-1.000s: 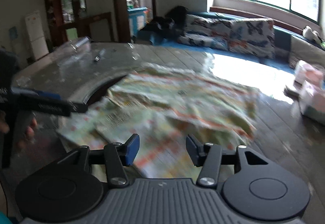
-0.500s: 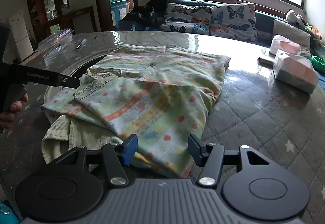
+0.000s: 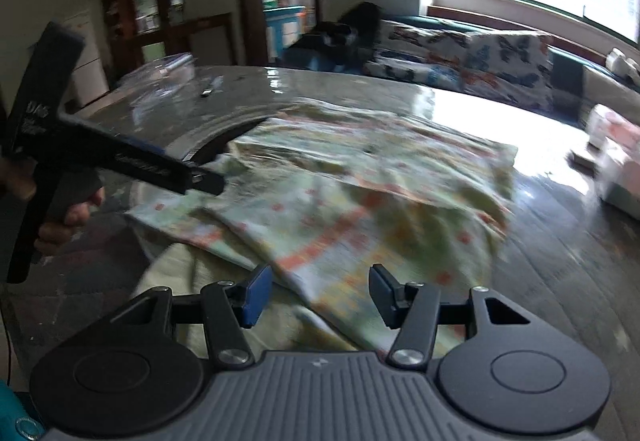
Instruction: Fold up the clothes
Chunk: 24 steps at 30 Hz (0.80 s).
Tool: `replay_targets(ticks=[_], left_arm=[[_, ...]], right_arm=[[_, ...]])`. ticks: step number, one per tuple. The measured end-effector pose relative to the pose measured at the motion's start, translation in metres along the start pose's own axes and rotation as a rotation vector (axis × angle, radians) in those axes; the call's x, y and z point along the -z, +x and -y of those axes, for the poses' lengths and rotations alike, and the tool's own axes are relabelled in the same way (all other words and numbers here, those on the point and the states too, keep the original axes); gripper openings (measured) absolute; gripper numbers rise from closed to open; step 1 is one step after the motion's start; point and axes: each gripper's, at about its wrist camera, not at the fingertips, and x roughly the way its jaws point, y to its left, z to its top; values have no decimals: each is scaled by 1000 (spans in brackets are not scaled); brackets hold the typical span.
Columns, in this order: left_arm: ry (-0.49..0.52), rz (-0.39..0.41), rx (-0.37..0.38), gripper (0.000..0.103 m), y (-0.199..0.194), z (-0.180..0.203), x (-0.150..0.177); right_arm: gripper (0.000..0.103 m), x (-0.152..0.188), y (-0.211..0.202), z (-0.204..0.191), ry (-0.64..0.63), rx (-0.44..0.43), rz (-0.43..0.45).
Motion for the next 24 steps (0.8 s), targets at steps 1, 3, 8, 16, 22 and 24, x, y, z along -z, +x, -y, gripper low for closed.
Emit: replay_targets(ticks=[1, 3, 8, 16, 22, 24], left_arm=[[-4, 4, -8, 103, -1, -2, -1], [-14, 6, -23, 103, -2, -7, -3], [-65, -8, -47, 103, 0, -21, -7], [-95, -13, -47, 103, 2, -27, -7], [-123, -16, -45, 103, 1, -31, -9], [-125, -12, -44, 103, 0, -31, -11]], right_arm=[[53, -3, 4, -6, -22, -11, 4], [48, -10, 13, -16, -60, -35, 9], [39, -27, 32, -36, -126, -91, 10], [32, -40, 63, -63, -209, -145, -6], [10, -35, 77, -69, -238, -126, -20], [4, -35, 74, -68, -229, -132, -10]])
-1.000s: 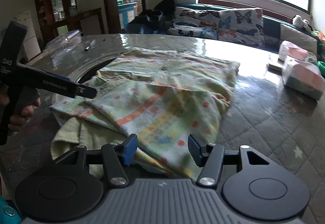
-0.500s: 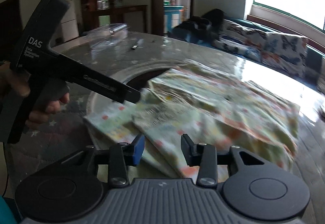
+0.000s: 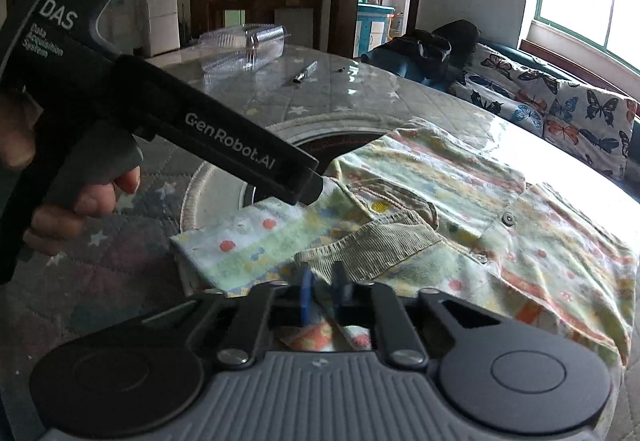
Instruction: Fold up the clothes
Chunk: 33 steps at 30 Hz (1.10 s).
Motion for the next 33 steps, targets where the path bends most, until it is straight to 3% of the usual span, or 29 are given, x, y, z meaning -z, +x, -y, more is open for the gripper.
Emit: replay_targets(ticks=[7, 14, 18, 24, 29, 33], left_arm=[[-2, 29, 8, 103, -8, 0, -7], [7, 18, 25, 103, -3, 12, -7], [32, 18, 42, 103, -1, 20, -7], [27, 9, 63, 103, 5, 26, -7], [42, -6, 93, 103, 9, 38, -4], [84, -11, 110, 103, 13, 52, 0]], right_arm=[[3, -8, -35, 2, 42, -40, 76], [3, 4, -28, -4, 60, -95, 44], [7, 9, -44, -2, 62, -118, 68], [12, 27, -75, 38, 149, 25, 75], [19, 37, -78, 86, 263, 191, 62], [19, 44, -70, 114, 337, 253, 58]])
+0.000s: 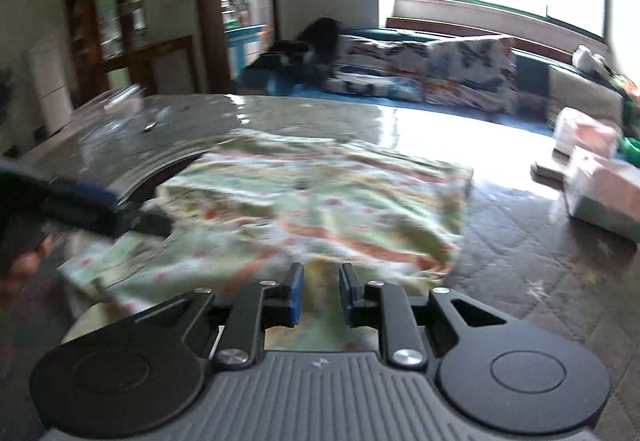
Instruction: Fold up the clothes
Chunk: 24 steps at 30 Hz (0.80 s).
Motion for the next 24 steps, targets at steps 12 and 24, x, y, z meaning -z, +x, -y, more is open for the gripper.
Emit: replay_targets(ticks=[12, 24], left_arm=[[104, -31, -44, 103, 23, 12, 11], [158, -12, -37, 103, 7, 21, 22]], right_arm=[[23, 7, 9, 19, 47, 50, -30], [44, 24, -21, -8, -31, -12, -50]])
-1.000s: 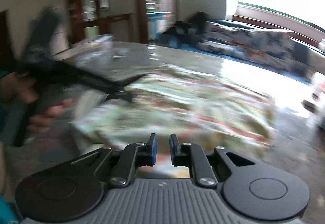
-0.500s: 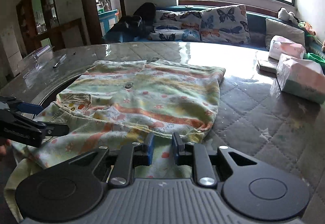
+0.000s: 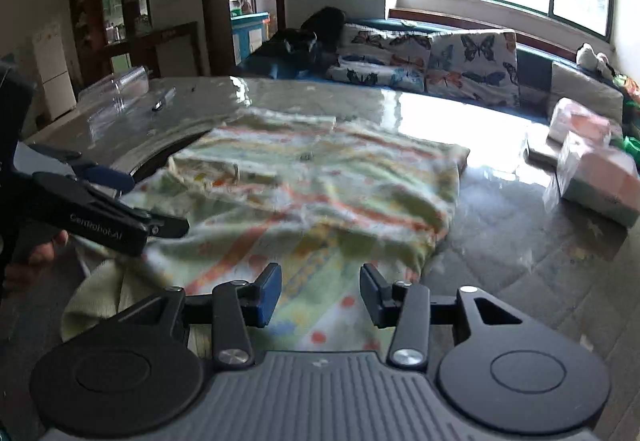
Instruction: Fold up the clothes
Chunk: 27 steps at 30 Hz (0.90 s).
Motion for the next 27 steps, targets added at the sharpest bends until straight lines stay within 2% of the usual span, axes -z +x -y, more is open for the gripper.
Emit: replay_targets(ticks=[3, 6, 11, 17, 23, 27], left_arm=[[7, 7, -15, 103, 0, -1, 4], [10, 6, -21, 103, -4, -3, 5], [25, 36, -14, 103, -21, -4, 10], [71, 44, -37, 103, -19, -2, 23], [62, 68, -46, 103, -31, -8, 16], [68, 58, -46, 103, -27, -5, 17]], right_arm=[[45, 10, 1, 0, 23, -3, -23], [48, 13, -8, -5, -2, 8, -18], [48, 17, -27, -6, -15, 15, -3], [48, 32, -26, -4, -13, 34, -55], [49, 15, -33, -12, -43, 17, 0], [49, 6, -15, -25, -51, -30, 14]])
